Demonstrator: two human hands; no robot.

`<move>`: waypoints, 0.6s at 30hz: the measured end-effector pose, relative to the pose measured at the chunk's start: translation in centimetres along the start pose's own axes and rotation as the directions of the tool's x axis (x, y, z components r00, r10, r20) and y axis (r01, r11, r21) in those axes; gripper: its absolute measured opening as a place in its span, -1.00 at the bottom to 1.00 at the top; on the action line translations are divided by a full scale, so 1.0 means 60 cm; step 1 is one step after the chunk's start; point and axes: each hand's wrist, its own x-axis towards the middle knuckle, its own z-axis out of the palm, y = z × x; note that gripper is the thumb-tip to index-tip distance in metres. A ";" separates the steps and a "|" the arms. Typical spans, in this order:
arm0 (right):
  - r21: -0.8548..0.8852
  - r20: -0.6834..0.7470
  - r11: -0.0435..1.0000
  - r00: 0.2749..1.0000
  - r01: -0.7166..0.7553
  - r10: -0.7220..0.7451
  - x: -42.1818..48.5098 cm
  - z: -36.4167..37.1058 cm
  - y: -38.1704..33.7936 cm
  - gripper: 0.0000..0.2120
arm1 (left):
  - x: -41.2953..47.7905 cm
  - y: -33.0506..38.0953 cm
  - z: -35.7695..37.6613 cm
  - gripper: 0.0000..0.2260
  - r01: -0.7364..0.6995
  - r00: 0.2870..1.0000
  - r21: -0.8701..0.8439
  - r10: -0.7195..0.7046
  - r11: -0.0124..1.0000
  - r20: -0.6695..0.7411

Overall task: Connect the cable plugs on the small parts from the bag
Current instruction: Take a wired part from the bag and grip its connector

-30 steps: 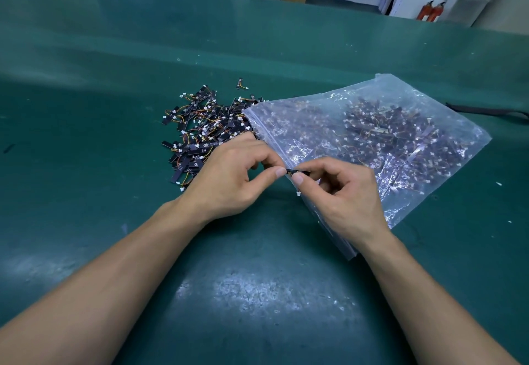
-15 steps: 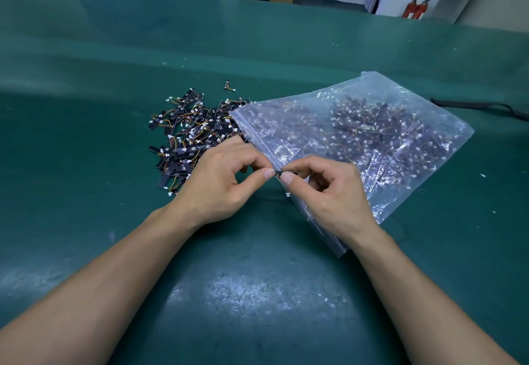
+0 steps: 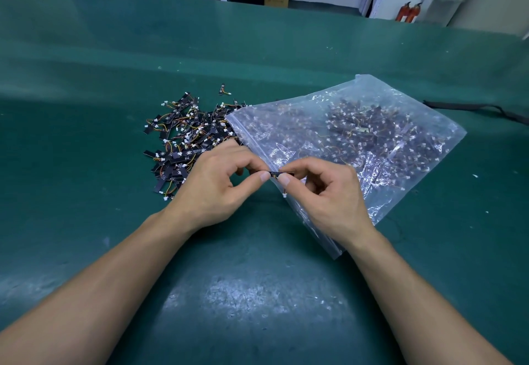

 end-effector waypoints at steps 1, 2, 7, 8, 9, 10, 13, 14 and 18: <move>0.010 -0.003 1.000 1.000 -0.005 0.005 0.000 0.000 0.000 -0.97 | 0.000 0.001 0.000 -0.92 -0.006 1.000 0.002 0.006 1.000 -0.003; 0.017 0.002 1.000 1.000 -0.007 0.007 0.000 -0.001 0.000 -0.97 | 0.000 0.002 -0.001 -0.92 -0.010 1.000 0.001 0.010 1.000 -0.006; -0.010 0.022 1.000 0.999 0.025 -0.025 0.001 -0.001 0.001 -0.89 | -0.001 0.005 0.002 -0.94 -0.006 1.000 -0.018 0.006 1.000 -0.004; -0.008 0.016 1.000 1.000 0.027 -0.027 0.002 0.000 0.002 -0.88 | -0.001 0.005 0.001 -0.95 0.002 1.000 -0.029 -0.002 1.000 0.000; -0.006 0.009 1.000 1.000 0.028 -0.028 0.002 0.000 0.002 -0.88 | -0.001 0.005 0.001 -0.96 0.011 1.000 -0.038 -0.011 0.999 0.003; -0.004 0.007 1.000 1.000 0.025 -0.025 0.001 0.000 0.003 -0.88 | -0.001 0.005 0.000 -0.97 0.015 1.000 -0.042 -0.015 0.999 0.004; 0.004 0.003 1.000 1.000 0.008 -0.008 0.001 0.002 0.004 -0.91 | 0.000 0.007 -0.001 -0.95 -0.001 1.000 -0.012 0.001 1.000 -0.005; 0.002 -0.003 1.000 1.000 0.010 -0.010 0.001 0.002 0.003 -0.94 | 0.000 0.007 -0.001 -0.94 -0.010 1.000 0.003 0.010 1.000 -0.009; -0.026 0.012 0.998 0.998 0.054 -0.054 0.003 0.002 0.003 -0.92 | 0.001 0.007 -0.006 -0.93 -0.032 0.999 0.042 0.034 0.999 -0.023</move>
